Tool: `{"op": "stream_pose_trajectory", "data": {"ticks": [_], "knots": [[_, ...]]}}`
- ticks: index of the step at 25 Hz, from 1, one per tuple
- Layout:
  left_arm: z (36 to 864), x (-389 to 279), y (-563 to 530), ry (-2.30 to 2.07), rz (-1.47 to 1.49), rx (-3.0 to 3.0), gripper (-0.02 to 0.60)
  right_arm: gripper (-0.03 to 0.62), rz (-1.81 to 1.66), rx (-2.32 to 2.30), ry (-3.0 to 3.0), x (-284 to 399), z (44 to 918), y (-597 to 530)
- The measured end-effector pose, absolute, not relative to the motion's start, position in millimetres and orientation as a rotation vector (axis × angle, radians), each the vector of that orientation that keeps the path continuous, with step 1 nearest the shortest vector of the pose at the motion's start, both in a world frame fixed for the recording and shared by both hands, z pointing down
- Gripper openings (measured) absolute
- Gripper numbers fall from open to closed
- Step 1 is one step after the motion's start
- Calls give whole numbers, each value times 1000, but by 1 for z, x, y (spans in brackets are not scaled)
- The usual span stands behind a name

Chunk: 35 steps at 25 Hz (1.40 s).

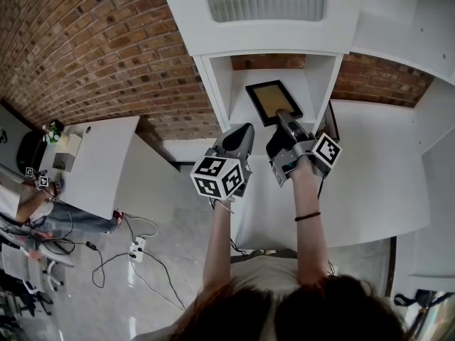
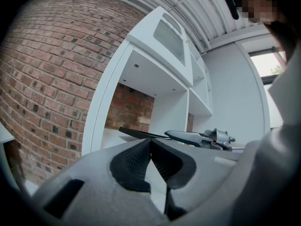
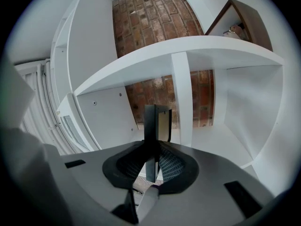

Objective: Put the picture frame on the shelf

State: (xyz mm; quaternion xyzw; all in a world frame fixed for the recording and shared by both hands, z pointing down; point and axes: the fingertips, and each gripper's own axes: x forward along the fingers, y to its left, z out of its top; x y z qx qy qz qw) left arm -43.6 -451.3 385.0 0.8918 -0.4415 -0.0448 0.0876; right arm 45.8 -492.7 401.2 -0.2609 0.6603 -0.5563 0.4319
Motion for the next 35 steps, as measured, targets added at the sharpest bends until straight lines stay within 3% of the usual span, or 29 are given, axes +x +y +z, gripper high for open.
{"op": "stream_pose_trajectory", "data": {"ticks": [35], "knots": [[390,-47,-456,-1305,-109,2662,11,72,-1440,-741,1612,47,422,-495]]}}
